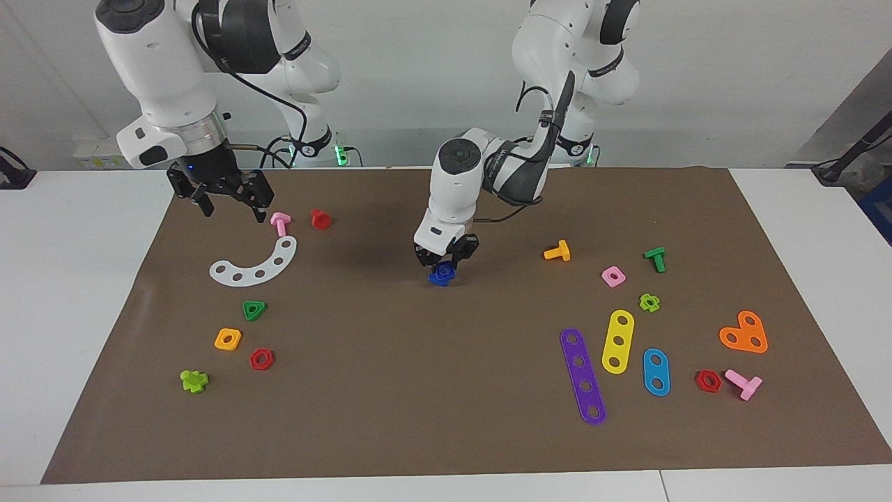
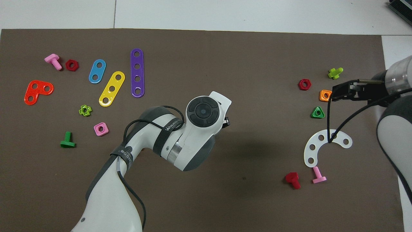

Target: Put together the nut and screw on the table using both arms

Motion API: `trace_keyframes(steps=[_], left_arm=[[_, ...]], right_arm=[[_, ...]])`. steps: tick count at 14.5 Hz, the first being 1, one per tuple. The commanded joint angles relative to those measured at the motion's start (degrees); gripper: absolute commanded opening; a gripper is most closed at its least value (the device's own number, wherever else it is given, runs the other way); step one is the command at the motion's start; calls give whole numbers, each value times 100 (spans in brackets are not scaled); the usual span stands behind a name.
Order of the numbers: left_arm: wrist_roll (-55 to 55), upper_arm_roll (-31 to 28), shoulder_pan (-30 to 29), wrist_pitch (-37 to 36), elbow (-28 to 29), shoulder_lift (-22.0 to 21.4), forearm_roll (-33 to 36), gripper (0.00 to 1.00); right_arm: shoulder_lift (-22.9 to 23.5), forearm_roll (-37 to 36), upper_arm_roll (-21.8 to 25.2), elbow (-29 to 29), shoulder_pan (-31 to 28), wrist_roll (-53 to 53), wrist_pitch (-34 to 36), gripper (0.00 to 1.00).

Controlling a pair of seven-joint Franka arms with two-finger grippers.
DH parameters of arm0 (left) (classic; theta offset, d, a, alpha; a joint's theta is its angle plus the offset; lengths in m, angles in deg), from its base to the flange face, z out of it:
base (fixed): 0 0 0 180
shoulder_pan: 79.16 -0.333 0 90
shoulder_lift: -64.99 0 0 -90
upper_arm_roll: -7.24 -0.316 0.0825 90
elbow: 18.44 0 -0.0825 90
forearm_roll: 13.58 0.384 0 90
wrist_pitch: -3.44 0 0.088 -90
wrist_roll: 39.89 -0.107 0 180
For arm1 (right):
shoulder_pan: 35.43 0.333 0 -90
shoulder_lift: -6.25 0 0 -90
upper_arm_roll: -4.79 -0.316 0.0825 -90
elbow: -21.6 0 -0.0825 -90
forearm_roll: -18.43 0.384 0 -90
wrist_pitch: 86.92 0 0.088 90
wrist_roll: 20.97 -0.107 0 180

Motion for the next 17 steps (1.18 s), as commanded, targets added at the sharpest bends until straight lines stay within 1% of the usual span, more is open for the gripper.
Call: trace_keyframes(steps=[1,5,8,10,12,15,16,17], left_arm=[[112,-34,76,701,578,-20,-85,0],[103,-43,59,764,790,-82,-76,0],[94,-43,59,492,756,-108,-76,0],[103,-43,50,439,686,-100,-76,0],[94,-34,-55,98,213,-38,-111,0],[103,-51,-170,-710,-710,155,-444,0],[112,-60,-231,-974,-886,182,-515,0],[112,-60,-240,-1159,-923,182,-533,0]], right_arm=[[-130,13,-48,-152,-61,90,-35,100],[-130,13,-48,-152,-61,90,-35,100],[-130,13,-48,-152,-61,90,-35,100],[-130,13,-48,-152,-61,90,-35,100],[-130,13,-48,-152,-61,90,-35,100],[-130,13,-57,-152,-61,99,-35,100],[-130,13,-57,-152,-61,99,-35,100],[-130,13,-48,-152,-61,90,-35,100]])
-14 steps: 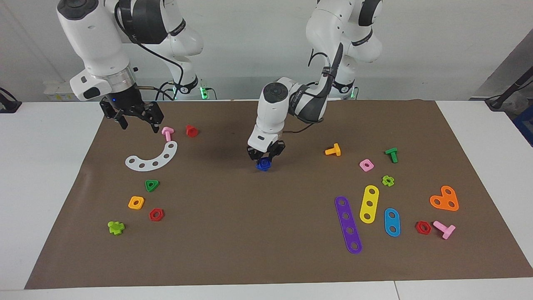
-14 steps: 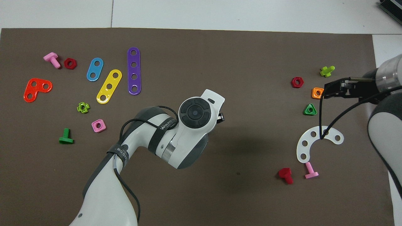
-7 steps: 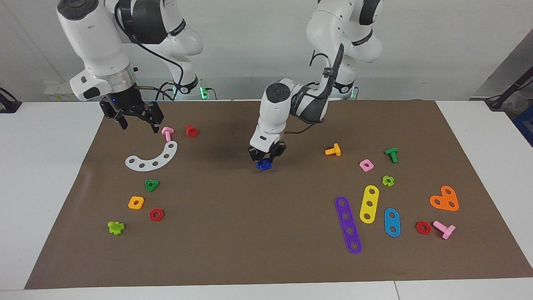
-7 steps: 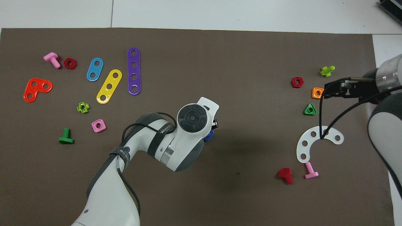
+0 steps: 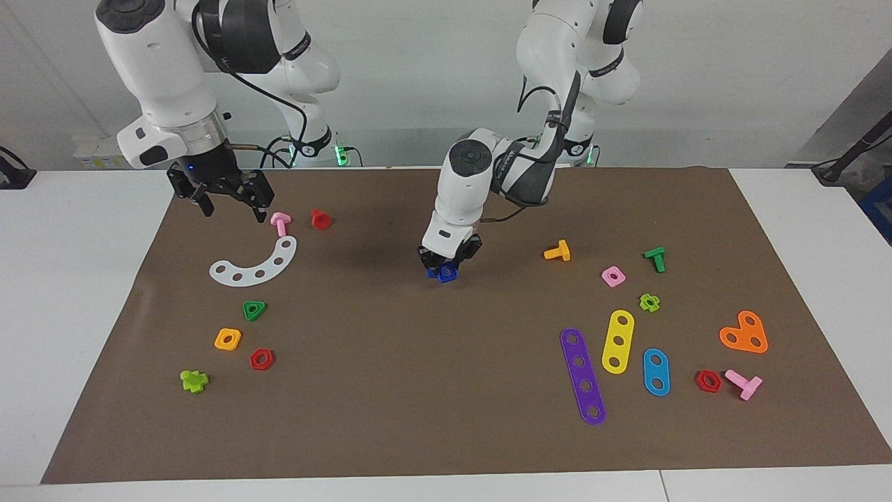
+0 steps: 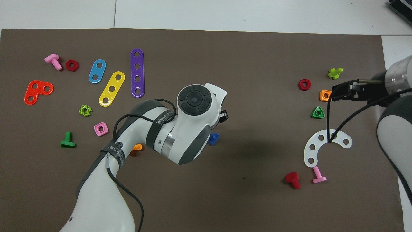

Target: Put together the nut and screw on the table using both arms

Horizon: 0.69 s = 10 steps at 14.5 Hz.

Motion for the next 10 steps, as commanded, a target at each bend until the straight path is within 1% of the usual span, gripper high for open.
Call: trace_keyframes(steps=[1,7,10], left_arm=[[39,1,-29,-493,-410,184,-182,0],[479,28,279,-476,-112,123,-226,0],[514,19,297,-432,20,87,-217,0]], right_arm=[[-130,13,-43,-152,-61,99,-35,100],[-130,13,-52,-152,-52,90,-35,100],[-130,13,-43,-152,-52,90,-35,100]])
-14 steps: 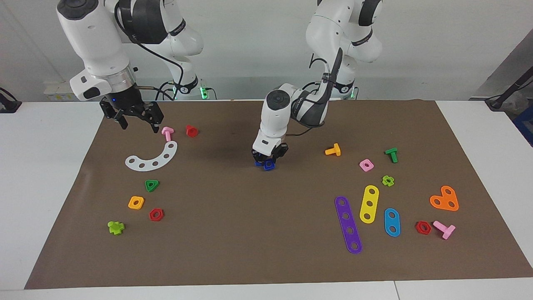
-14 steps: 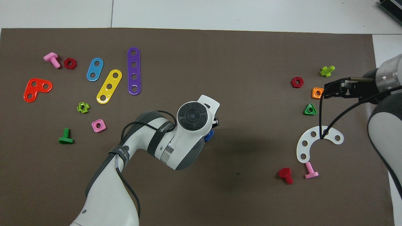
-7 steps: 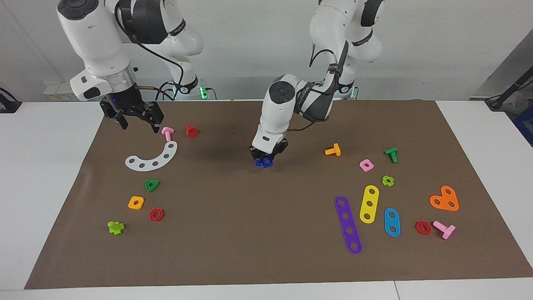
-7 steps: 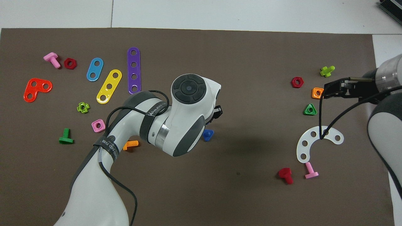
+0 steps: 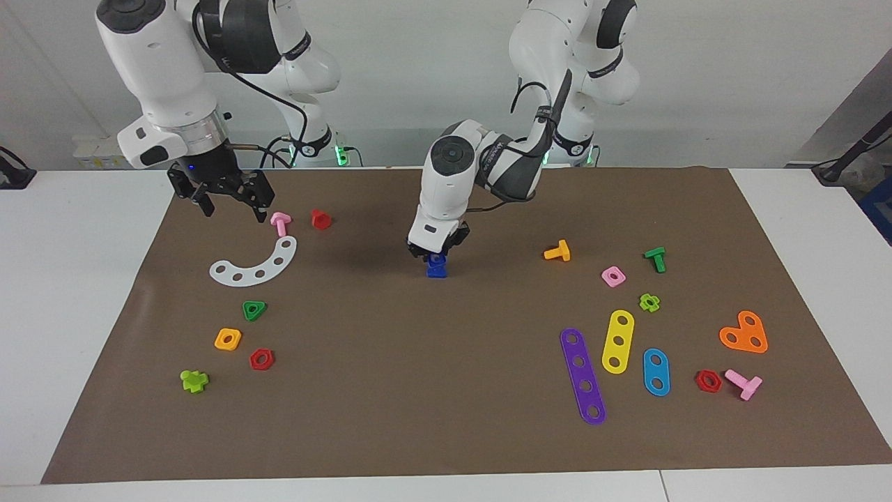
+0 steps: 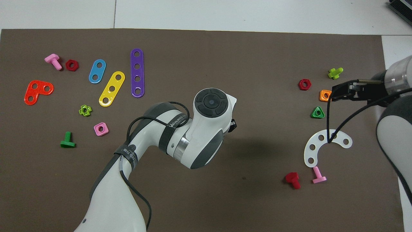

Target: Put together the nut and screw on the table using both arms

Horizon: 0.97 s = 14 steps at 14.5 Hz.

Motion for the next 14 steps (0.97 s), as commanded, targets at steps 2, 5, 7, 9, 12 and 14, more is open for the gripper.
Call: trace_keyframes(steps=[2,5,7,9,12,14], left_arm=[[38,-82,52,-32,298,-116,-113,0],[38,-82,96,82,465,-186,-113,0],[47,-82,140,450,772,-247,-113,0],[47,-82,184,872,1062,-309,-113,0],[47,-82,219,961,1195,-344,-113,0],[47,-99,228,935,1213,-362,-113,8]], right_arm=[[-130,13,-39,-152,-53,90,-35,100],[-130,13,-39,-152,-53,90,-35,100],[-130,13,-39,-152,-53,90,-35,100],[-130,13,-39,-152,-53,90,-35,100],[-130,13,-47,-152,-53,90,-35,100],[-130,13,-48,-152,-53,90,-35,100]])
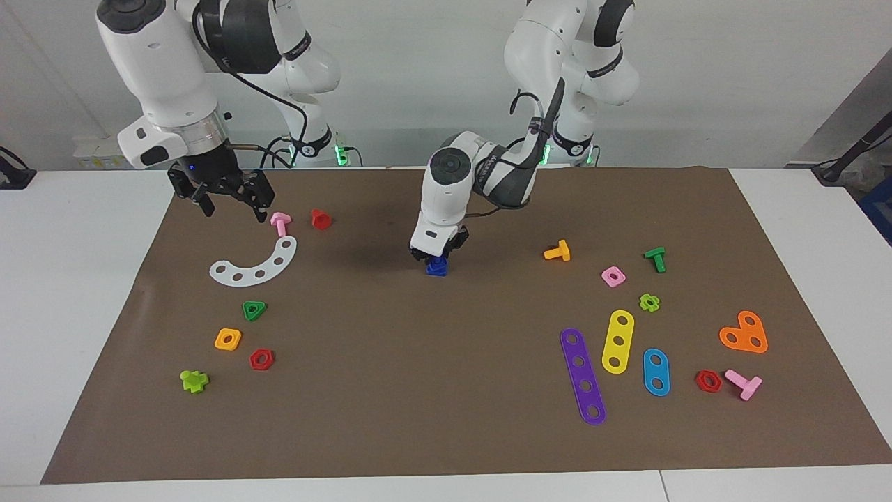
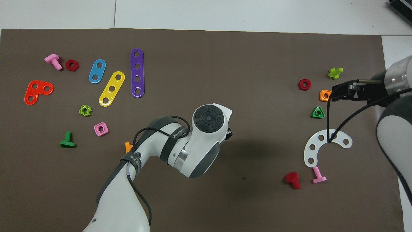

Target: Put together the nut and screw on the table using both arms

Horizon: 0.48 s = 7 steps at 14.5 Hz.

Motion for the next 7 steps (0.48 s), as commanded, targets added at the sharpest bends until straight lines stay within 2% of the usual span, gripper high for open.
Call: trace_keyframes(steps=[1,2,5,7], left_arm=[[40,-103,121,113,258,-256,-86,53],[40,-111,112,79,187,-239,-33,99],[22,-137,-45,-27,-330,-204,-15,100],[-48,-138,-361,-106,-542,-317,55,100]], right_arm=[[-130,13,-47,-152,-53,90,-35,100],[-130,13,-47,-152,-53,90,-35,100],[-130,13,-47,-152,-53,90,-35,100],[-130,13,-38,-152,-53,90,-35,100]])
